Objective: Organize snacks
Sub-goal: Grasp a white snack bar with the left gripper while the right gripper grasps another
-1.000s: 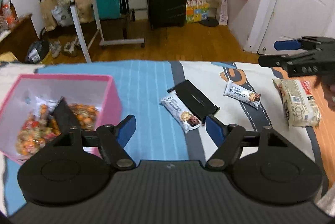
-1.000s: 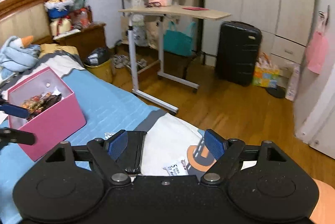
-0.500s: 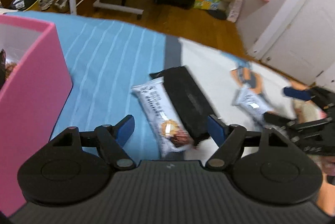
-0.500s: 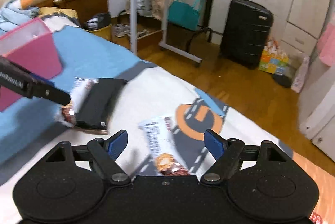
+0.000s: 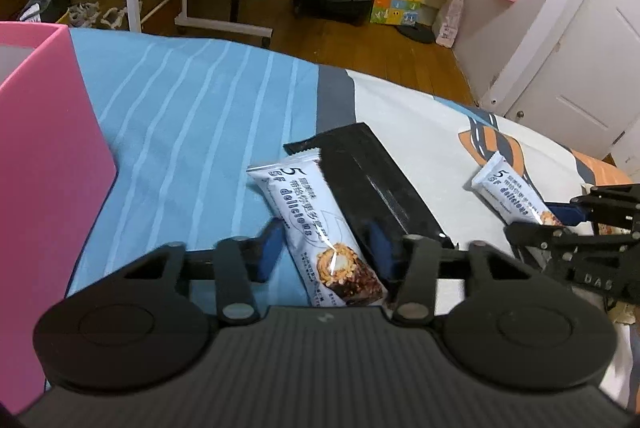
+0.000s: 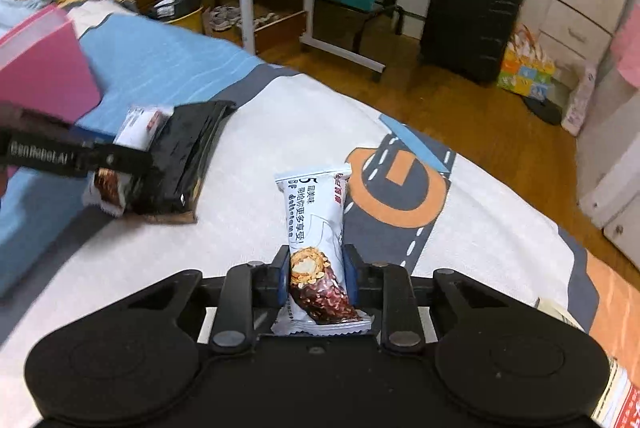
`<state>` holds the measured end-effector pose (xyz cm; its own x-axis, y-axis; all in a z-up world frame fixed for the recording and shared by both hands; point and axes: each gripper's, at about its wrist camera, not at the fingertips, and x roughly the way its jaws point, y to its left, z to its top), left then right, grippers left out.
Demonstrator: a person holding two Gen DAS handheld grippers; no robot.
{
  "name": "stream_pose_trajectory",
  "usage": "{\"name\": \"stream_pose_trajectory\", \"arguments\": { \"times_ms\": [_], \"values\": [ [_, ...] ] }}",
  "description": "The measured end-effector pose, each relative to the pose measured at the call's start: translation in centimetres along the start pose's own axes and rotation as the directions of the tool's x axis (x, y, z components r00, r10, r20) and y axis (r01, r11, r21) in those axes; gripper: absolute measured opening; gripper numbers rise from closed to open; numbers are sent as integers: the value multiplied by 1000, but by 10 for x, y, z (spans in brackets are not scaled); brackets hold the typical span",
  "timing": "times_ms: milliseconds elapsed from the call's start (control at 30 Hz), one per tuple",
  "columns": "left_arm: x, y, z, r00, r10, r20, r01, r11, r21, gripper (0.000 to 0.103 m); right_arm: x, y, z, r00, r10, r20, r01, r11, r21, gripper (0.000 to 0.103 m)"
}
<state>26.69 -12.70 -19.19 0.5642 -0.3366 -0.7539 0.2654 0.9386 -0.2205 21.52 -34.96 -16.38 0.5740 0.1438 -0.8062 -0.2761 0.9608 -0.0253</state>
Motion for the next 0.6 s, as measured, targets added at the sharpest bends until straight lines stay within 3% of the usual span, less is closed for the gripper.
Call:
{"name": "stream_pose_trajectory", "arguments": {
  "times_ms": [300, 600],
  "values": [
    [-16, -1, -5, 999, 33, -3, -33, 999, 7, 28, -13, 6, 9, 997, -15, -75, 23, 993, 116, 30],
    [-47, -10, -9, 998, 64, -27, -63, 997, 40, 28, -44, 31, 15, 982, 164, -97, -143, 970, 197, 30]
  ]
}}
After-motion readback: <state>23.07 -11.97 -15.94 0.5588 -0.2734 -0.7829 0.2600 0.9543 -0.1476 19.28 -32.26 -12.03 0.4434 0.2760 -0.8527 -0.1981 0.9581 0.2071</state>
